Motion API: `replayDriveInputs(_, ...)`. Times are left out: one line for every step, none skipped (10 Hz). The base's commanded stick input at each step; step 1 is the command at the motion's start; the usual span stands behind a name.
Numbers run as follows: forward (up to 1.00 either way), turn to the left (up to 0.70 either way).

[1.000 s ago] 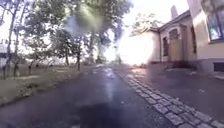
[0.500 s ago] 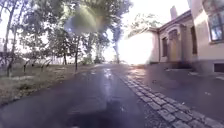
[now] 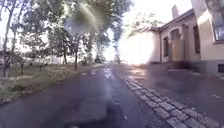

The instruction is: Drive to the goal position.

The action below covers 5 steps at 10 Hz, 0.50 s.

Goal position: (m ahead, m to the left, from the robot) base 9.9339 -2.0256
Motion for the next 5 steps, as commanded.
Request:
replayDriveInputs(0.5,0.0)
replayDriveInputs(0.5,0.0)
replayDriveInputs(0.5,0.0)
replayDriveInputs(0.5,0.0)
replayDriveInputs(0.5,0.0)
